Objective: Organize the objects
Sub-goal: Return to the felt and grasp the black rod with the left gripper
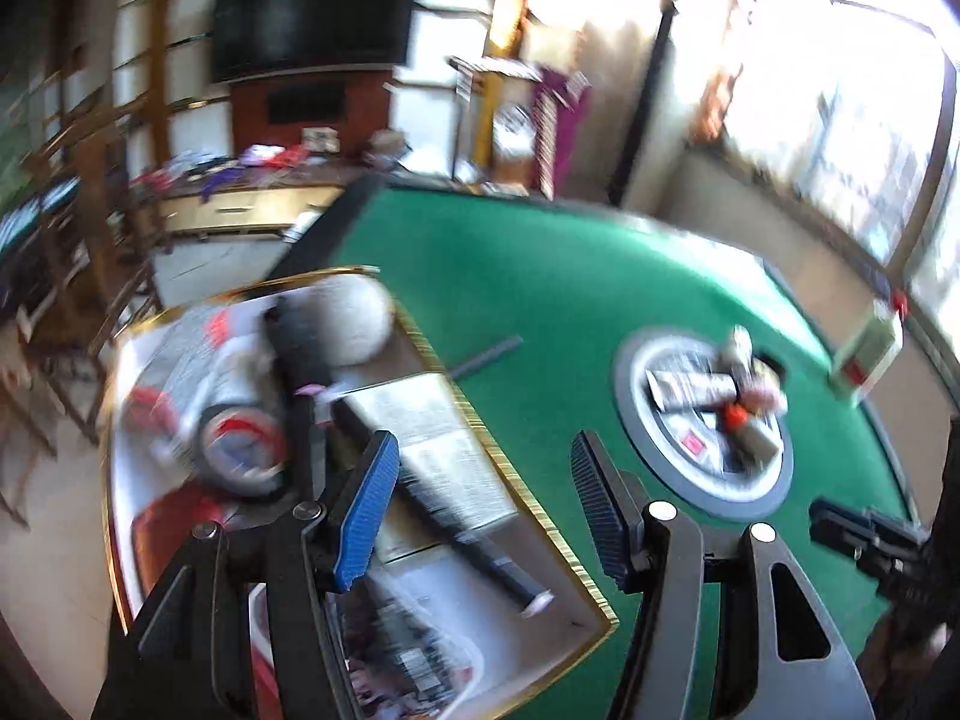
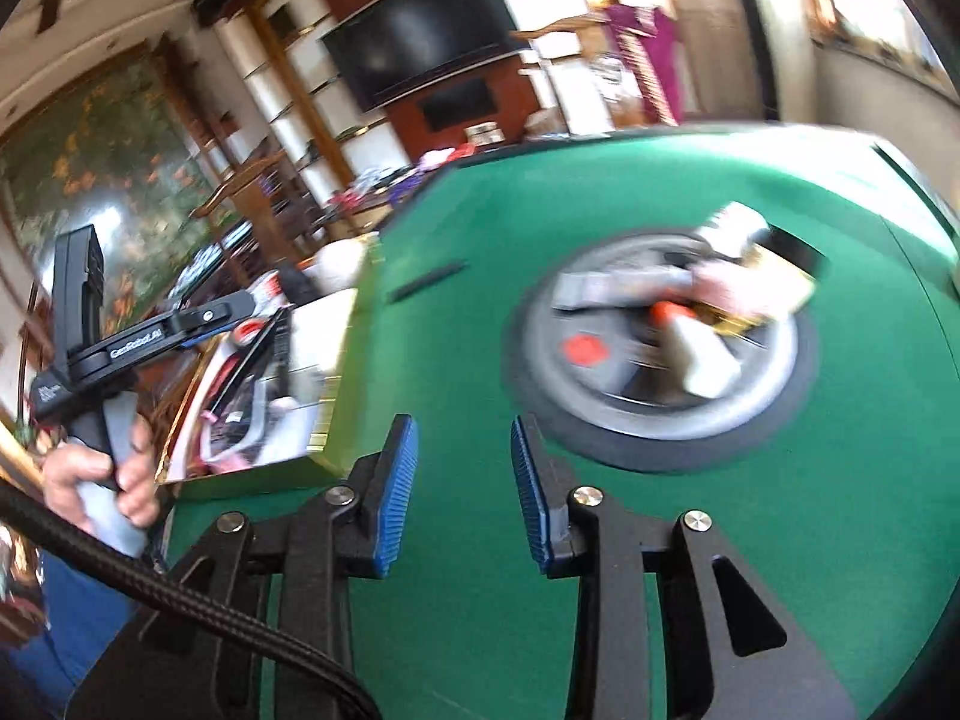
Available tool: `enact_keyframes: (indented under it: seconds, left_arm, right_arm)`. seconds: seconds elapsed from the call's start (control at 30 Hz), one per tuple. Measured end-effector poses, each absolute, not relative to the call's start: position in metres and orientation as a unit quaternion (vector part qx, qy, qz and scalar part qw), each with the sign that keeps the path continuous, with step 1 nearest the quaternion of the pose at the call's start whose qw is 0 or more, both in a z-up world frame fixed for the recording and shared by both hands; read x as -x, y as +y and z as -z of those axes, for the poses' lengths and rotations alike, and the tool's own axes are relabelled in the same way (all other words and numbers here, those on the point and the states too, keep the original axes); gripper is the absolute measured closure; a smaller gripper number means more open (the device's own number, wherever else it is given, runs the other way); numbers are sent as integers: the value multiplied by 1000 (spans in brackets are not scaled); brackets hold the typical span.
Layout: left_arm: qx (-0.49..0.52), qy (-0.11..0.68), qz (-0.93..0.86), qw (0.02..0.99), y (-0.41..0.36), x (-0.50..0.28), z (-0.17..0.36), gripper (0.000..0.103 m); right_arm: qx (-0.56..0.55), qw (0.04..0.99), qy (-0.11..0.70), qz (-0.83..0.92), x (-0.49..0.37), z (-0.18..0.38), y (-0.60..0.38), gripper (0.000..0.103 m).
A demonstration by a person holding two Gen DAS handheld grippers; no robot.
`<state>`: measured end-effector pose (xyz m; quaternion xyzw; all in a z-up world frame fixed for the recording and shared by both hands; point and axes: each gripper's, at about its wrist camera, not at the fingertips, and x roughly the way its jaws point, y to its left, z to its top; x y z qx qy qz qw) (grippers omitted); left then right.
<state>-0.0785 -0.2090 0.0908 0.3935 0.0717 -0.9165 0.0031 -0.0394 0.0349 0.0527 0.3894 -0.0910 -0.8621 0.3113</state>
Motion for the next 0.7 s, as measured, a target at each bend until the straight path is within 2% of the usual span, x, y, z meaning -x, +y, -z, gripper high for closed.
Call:
enact_keyframes:
  seconds: [0.13, 0.27, 0.57, 0.63, 0.7]
  left_arm:
    - [-472, -9, 881, -9, -171, 150, -87, 49]
    - [-529, -78, 845, 17, -157, 219, -59, 49]
    - [-576, -22, 813, 75, -198, 279, -12, 50]
    - [-584, -11, 809, 68, -202, 278, -8, 57]
    - [-587, 6, 808, 52, -201, 274, -10, 77]
  right_arm:
    - [-406, 295, -143, 853, 55, -40, 66, 72]
    - [-402, 292, -150, 855, 59, -42, 75, 72]
    - [-400, 305, -179, 846, 62, -43, 84, 72]
    - [-401, 305, -185, 844, 62, -42, 86, 72]
    - [-402, 306, -189, 842, 63, -42, 87, 72]
